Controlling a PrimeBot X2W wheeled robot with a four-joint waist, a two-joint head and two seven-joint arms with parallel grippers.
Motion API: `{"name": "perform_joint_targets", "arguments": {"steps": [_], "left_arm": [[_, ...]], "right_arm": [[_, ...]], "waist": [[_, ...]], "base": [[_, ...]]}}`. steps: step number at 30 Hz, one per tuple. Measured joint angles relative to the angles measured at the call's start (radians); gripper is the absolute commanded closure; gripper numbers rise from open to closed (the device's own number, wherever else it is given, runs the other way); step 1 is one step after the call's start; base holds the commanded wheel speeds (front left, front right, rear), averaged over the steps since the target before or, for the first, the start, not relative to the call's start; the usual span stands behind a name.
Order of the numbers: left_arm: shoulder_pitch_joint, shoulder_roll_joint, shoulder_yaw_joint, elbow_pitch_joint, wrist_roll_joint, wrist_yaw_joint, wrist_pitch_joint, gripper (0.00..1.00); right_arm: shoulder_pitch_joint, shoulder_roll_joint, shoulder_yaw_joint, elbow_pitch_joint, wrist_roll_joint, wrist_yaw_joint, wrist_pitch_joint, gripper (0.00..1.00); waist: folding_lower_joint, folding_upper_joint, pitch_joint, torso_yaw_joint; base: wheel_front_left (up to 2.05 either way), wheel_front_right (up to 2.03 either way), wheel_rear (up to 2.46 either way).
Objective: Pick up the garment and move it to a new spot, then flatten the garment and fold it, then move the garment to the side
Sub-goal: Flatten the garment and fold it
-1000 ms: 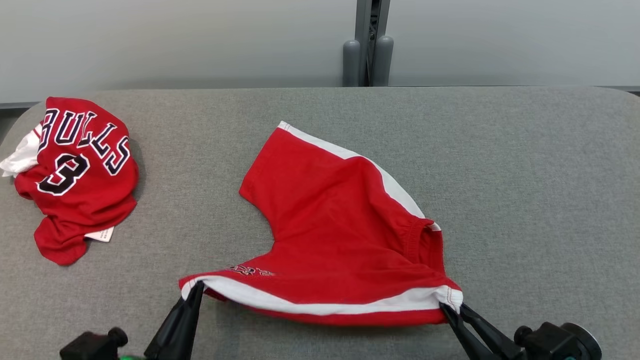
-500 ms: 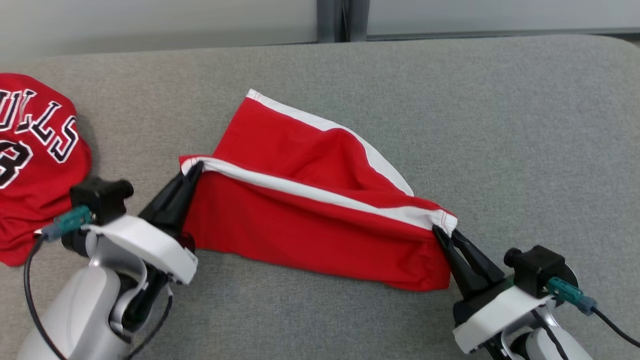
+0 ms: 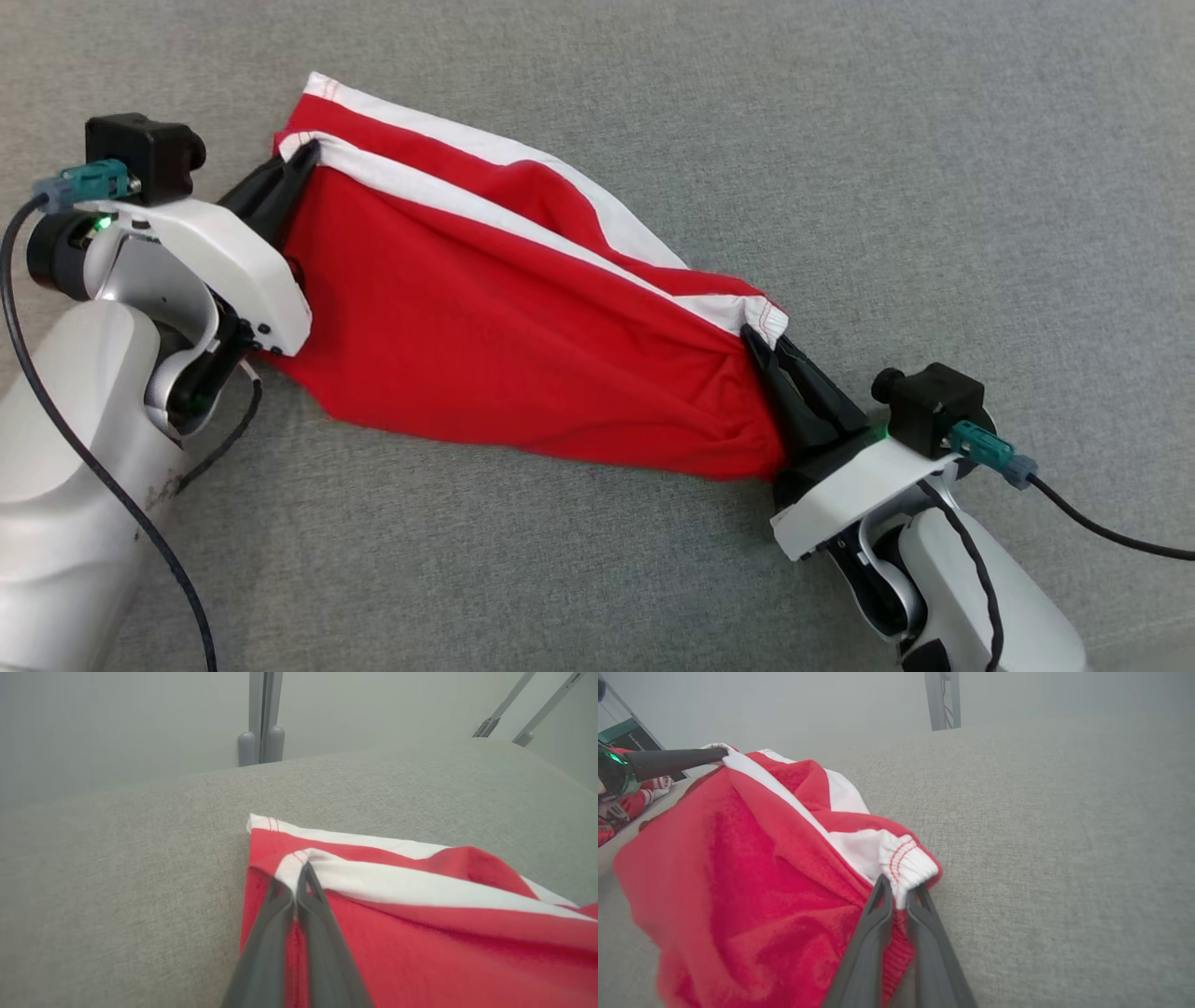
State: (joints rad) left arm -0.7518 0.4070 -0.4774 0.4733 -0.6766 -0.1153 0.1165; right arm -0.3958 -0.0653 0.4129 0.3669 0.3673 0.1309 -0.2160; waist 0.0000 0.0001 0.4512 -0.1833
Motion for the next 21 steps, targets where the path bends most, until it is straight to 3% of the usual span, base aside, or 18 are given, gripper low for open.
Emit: {"name": "perform_joint_targets", "arguments": {"steps": [13, 14, 15, 16, 18, 19, 20, 21], "left_arm": [[-0.149, 0.009, -0.052, 0.139, 0.023, -0.011, 0.022, 1.0], [-0.153, 0.005, -0.056, 0.145, 0.024, -0.011, 0.022, 1.0], [-0.158, -0.001, -0.059, 0.151, 0.024, -0.011, 0.019, 1.0], [-0.162, -0.006, -0.062, 0.157, 0.024, -0.011, 0.016, 0.98], [-0.17, -0.017, -0.067, 0.171, 0.025, -0.011, 0.01, 0.56], [-0.175, -0.022, -0.068, 0.178, 0.025, -0.011, 0.006, 0.24], [-0.179, -0.025, -0.07, 0.184, 0.025, -0.011, 0.005, 0.03], [-0.182, -0.026, -0.07, 0.192, 0.025, -0.011, 0.002, 0.0]], "right_arm": [[-0.113, 0.014, 0.067, 0.118, 0.055, 0.0, -0.035, 1.0], [-0.118, 0.014, 0.072, 0.123, 0.06, 0.0, -0.037, 0.94], [-0.12, 0.014, 0.075, 0.128, 0.065, 0.0, -0.04, 0.94], [-0.124, 0.014, 0.078, 0.132, 0.068, 0.0, -0.04, 0.81], [-0.129, 0.014, 0.084, 0.138, 0.075, 0.0, -0.041, 0.57], [-0.132, 0.014, 0.087, 0.141, 0.078, 0.0, -0.042, 0.33], [-0.135, 0.014, 0.09, 0.143, 0.083, 0.0, -0.044, 0.02], [-0.138, 0.014, 0.093, 0.146, 0.086, 0.0, -0.045, 0.0]], "waist": [[0.0, 0.0, 0.04, -0.032], [0.0, 0.0, 0.04, -0.031], [0.0, 0.0, 0.039, -0.03], [0.0, 0.0, 0.039, -0.029], [0.0, -0.0001, 0.039, -0.028], [0.0001, 0.0, 0.039, -0.029], [0.0, 0.0, 0.038, -0.03], [0.0, 0.0, 0.038, -0.031]], "base": [[0.0, 0.0, 0.0], [0.0, 0.0, 0.0], [0.0, 0.0, 0.0], [0.0, 0.0, 0.0], [0.0, 0.0, 0.0], [0.0, 0.0, 0.0], [0.0, 0.0, 0.0], [0.0, 0.0, 0.0]]}}
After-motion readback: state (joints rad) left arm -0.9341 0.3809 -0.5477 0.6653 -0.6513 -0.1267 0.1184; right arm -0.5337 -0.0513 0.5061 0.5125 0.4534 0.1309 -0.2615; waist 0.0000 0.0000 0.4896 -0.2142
